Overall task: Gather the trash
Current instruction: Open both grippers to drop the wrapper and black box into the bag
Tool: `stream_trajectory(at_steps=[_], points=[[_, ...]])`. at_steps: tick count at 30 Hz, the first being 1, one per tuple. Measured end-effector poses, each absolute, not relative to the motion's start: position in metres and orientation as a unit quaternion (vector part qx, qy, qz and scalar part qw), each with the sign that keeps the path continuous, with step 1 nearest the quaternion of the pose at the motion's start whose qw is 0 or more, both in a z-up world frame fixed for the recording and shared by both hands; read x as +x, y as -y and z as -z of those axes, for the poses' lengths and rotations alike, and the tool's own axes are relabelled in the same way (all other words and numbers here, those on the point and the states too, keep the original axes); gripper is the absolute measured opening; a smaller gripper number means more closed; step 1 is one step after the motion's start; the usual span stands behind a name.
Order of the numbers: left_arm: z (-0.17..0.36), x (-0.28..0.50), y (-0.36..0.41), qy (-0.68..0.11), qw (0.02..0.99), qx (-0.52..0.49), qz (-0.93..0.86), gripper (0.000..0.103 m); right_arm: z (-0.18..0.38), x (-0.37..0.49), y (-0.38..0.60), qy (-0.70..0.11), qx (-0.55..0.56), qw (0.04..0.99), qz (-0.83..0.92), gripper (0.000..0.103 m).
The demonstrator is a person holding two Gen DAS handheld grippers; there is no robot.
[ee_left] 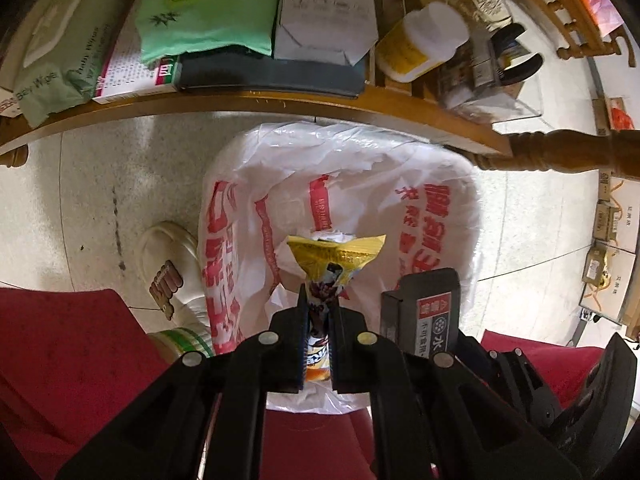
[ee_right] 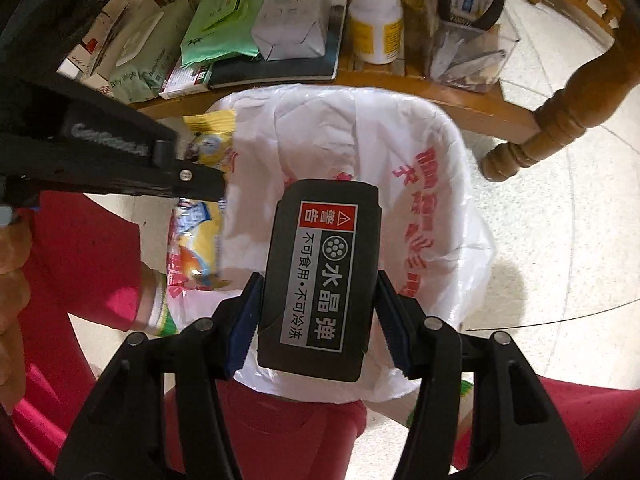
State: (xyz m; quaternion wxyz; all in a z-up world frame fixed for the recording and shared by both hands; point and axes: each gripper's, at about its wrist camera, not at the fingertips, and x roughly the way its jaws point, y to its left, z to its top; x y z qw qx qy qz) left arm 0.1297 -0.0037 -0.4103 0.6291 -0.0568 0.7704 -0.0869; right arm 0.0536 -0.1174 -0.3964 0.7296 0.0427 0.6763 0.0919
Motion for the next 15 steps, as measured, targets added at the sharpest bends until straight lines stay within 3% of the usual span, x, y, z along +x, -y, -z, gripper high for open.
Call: stream_trajectory(at_steps=[1,2,4,9,15], points=[[0.413,0.131,0.004,-0.775,0.624,-0.056,0.081,0.016,0.400,0.054,0.117,-0.681,0.049,0.724,-0.098,0.056],[0.417,0.131,0.002,-0.779,0.619,-0.058,0.076,0.023,0.403,0.054,0.117,-0.683,0.053,0.722,-0.100,0.064],[0.421,0.132,-0.001,-0.789,0.608,-0.062,0.067,0.058,0.405,0.054,0.119,-0.683,0.057,0.722,-0.096,0.073],[0.421,0.131,-0.005,-0.793,0.604,-0.057,0.055,0.070,0.403,0.053,0.122,-0.681,0.062,0.723,-0.094,0.073],[0.414,0.122,-0.007,-0.796,0.601,-0.046,0.048,0.075,0.391,0.051,0.129,-0.673,0.066,0.731,-0.090,0.075]])
